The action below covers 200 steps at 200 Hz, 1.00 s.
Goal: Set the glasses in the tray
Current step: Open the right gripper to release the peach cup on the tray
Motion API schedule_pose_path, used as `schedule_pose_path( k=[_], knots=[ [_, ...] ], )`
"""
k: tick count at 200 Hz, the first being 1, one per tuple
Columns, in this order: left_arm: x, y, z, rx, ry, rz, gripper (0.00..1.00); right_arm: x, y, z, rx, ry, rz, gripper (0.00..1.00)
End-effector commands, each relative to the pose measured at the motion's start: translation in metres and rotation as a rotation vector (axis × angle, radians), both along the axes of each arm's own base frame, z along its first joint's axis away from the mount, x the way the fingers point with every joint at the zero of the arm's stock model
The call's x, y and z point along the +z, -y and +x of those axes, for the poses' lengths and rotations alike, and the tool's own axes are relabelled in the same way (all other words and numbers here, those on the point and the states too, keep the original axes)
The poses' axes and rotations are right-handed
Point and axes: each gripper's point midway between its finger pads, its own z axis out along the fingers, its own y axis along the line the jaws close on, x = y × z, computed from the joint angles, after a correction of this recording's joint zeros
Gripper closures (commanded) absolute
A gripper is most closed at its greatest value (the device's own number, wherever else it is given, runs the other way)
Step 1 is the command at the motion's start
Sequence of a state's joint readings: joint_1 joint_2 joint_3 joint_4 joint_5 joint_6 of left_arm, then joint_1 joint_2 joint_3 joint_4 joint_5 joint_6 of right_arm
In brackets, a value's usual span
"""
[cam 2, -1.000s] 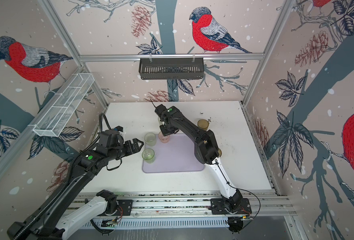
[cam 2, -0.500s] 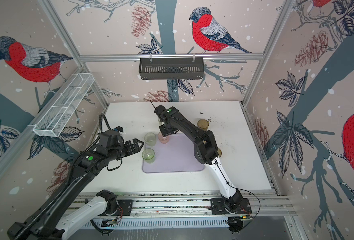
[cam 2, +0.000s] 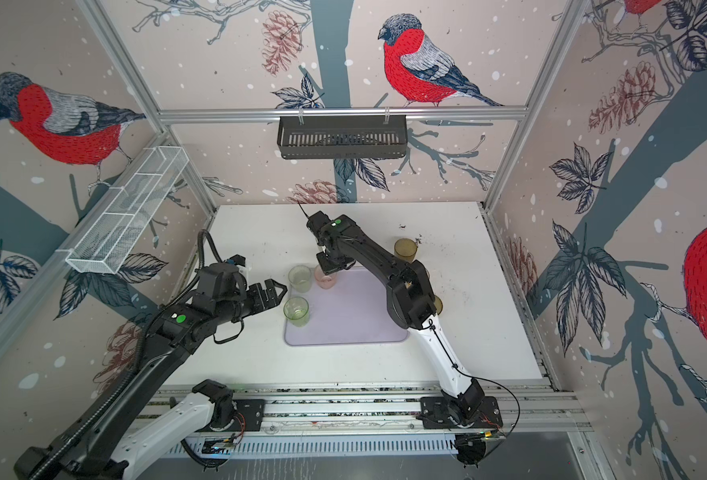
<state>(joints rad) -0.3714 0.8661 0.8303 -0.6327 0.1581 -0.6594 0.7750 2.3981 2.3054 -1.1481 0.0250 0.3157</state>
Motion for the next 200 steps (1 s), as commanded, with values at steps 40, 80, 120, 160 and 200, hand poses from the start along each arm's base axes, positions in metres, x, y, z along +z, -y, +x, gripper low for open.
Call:
schedule_pose_path(
  k=[40,80,120,160,200],
  knots=[
    [0.0055,0.0012,0.002,0.008,0.021,-0.024,0.04,-0.0015,0.0017,-0.0031,-0.008,-0.01,-0.01,0.96],
    [0.0056,0.0022,0.0024,0.004,0.02,-0.024,0.04,-0.0001,0.0035,-0.0027,-0.015,-0.006,-0.014,0.94],
    [0.0055,0.0025,0.0032,0.003,0.022,-0.025,0.04,0.0019,0.0041,-0.0015,-0.019,0.003,-0.016,0.91],
    [0.0059,0.0018,0.003,0.007,0.023,-0.025,0.04,0.0028,0.0034,-0.0011,-0.021,0.004,-0.011,0.89],
    [0.006,0.0025,0.0045,0.006,0.023,-0.025,0.04,0.0039,0.0016,-0.0002,-0.021,0.008,-0.003,0.86]
  ],
)
